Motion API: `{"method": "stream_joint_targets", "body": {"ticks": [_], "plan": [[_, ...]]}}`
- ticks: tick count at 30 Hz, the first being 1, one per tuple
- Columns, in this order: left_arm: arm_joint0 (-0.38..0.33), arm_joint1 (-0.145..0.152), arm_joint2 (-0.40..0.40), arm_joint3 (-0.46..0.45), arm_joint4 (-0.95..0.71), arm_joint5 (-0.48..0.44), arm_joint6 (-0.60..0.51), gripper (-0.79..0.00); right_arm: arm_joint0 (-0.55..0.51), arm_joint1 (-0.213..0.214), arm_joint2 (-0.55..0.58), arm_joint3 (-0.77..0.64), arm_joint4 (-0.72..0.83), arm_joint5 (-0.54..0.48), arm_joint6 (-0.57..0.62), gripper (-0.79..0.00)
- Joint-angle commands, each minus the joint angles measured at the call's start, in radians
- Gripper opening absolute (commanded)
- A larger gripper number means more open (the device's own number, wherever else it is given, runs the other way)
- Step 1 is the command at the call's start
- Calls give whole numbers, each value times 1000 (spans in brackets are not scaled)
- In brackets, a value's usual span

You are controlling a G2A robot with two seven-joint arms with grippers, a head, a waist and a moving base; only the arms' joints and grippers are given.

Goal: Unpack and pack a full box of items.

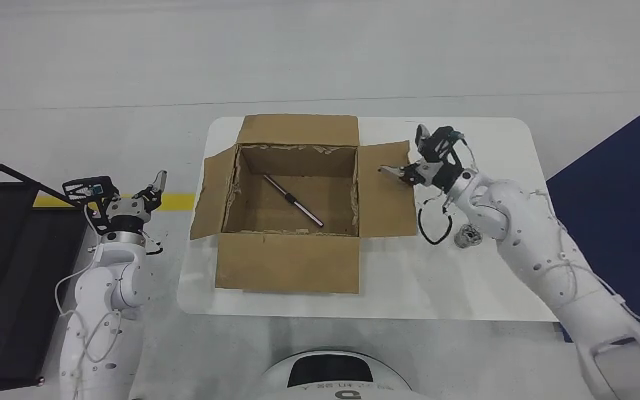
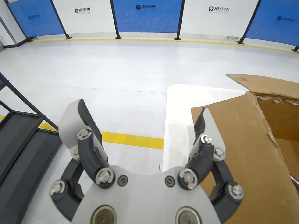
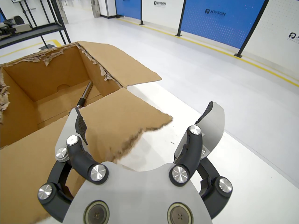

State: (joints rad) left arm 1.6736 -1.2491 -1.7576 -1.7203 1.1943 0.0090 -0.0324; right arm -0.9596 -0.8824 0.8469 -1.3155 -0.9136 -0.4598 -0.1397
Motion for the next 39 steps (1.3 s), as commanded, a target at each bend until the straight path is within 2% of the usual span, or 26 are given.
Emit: {"method": "stream_joint_targets", "body": {"ticks": [1,3,16,18,22,25,28,32,33,36,37,38,39], "plan": [[0,0,0,0,0,0,0,0,27,-24,-35,13,2,44,2,0],[0,0,0,0,0,0,0,0,28,-35,-41,13,0,70,-29,0],[0,0,0,0,0,0,0,0,26,-35,-38,14,4,76,-31,0],[0,0,0,0,0,0,0,0,2,-35,-9,4,31,136,-52,0],[0,0,0,0,0,0,0,0,-70,-15,64,-149,-71,263,-85,0],[0,0,0,0,0,0,0,0,-113,0,99,-300,-149,292,23,0],[0,0,0,0,0,0,0,0,-66,-6,74,-399,-184,234,247,0],[0,0,0,0,0,0,0,0,106,-63,-56,-373,-99,142,493,0],[0,0,0,0,0,0,0,0,153,-84,-95,-345,-66,138,539,-34],[0,0,0,0,0,0,0,0,288,-158,-216,-245,21,133,611,-228],[0,0,0,0,0,0,0,0,327,-185,-257,-204,44,129,630,-252],[0,0,0,0,0,0,0,0,363,-213,-295,-164,69,124,636,-206],[0,0,0,0,0,0,0,0,389,-241,-333,-127,111,86,632,0]]}}
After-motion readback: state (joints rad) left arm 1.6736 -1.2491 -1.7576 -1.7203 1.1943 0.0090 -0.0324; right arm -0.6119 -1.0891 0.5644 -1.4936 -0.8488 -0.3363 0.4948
